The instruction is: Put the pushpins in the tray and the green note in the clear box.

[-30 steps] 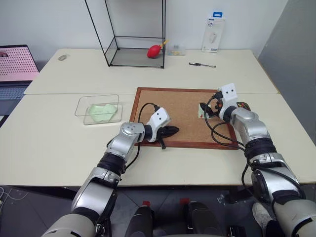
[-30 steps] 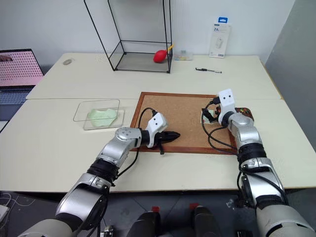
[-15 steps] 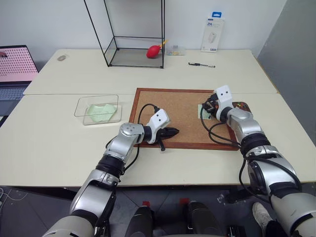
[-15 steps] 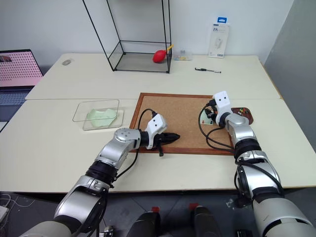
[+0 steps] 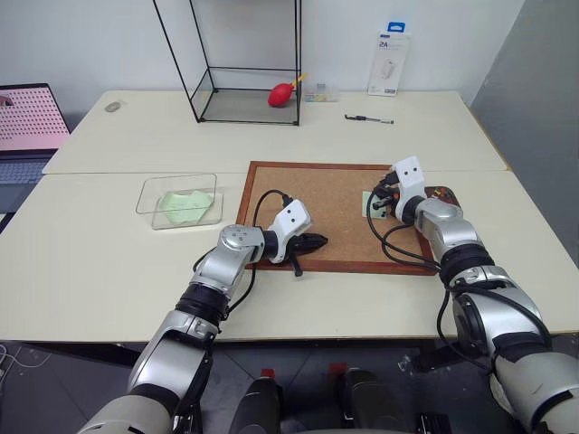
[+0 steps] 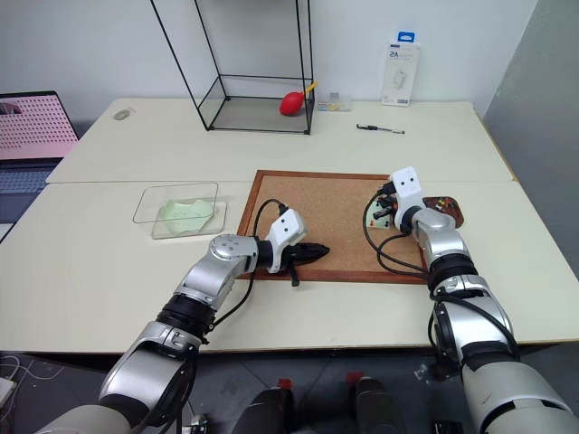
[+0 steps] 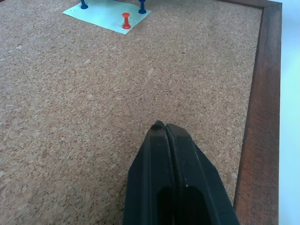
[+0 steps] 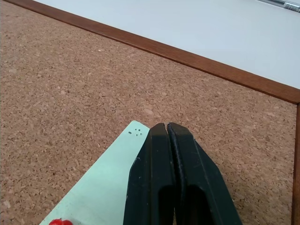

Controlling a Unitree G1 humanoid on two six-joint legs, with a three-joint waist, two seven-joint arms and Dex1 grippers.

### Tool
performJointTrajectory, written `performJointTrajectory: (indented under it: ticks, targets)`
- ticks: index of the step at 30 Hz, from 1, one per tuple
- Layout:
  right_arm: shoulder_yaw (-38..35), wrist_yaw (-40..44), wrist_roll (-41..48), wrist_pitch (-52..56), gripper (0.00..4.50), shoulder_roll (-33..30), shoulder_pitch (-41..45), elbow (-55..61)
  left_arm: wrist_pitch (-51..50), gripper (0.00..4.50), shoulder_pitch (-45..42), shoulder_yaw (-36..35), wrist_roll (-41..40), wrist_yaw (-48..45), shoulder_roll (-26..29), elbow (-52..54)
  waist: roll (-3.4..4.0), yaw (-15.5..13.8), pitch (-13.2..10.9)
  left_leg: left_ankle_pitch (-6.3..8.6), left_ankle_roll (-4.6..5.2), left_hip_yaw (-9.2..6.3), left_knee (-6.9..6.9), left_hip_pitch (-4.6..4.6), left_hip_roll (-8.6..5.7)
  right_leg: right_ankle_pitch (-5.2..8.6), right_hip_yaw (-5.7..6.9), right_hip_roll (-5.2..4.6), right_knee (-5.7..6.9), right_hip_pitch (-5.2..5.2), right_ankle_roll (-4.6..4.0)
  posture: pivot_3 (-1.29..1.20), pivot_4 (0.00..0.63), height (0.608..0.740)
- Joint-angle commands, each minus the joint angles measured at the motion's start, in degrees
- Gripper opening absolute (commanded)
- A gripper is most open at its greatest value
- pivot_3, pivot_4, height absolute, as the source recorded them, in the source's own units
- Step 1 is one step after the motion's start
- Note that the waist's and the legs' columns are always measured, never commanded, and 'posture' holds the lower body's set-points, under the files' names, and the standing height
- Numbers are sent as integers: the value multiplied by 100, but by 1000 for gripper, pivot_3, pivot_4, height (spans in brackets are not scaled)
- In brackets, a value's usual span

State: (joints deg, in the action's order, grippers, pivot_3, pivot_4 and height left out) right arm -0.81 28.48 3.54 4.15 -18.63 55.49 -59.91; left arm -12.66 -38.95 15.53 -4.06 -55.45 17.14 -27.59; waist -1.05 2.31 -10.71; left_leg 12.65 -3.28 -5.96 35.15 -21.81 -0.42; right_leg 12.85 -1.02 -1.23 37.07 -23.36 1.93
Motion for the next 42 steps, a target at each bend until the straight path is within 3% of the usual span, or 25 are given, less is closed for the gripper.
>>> performJointTrajectory:
  ticks: [1,6,11,25,34,42]
  targets:
    - [-134,175,113,-194,62,-7,109,461,-129,0,170,171,208,14,2,-227,0,1,0,0,0,0,0,0,0,0,0,0,0,0,0,0,150,740]
    - [-71,85,-32,-180,658,-77,102,401,-105,0,138,164,217,19,7,-279,1,1,1,0,0,0,0,1,0,0,1,0,1,1,0,0,150,740]
    - [40,14,-205,-51,1660,-58,202,148,-81,0,112,156,225,13,27,-317,2,2,1,0,0,0,0,2,0,0,0,0,1,1,0,0,150,740]
    - [5,-267,-410,-100,1660,59,455,-513,-58,0,112,151,218,-9,39,-312,5,7,3,0,0,0,1,4,0,0,-1,0,2,2,0,0,150,740]
    - [-91,-268,-378,-159,91,114,508,-574,-133,0,137,178,276,6,94,-365,6,7,4,0,0,0,1,4,0,0,-1,0,3,2,0,0,150,740]
    - [-173,-173,-298,-120,9,83,506,-379,-373,0,-25,204,344,121,48,-656,7,6,5,0,0,0,1,4,-1,-1,0,0,4,3,0,0,150,740]
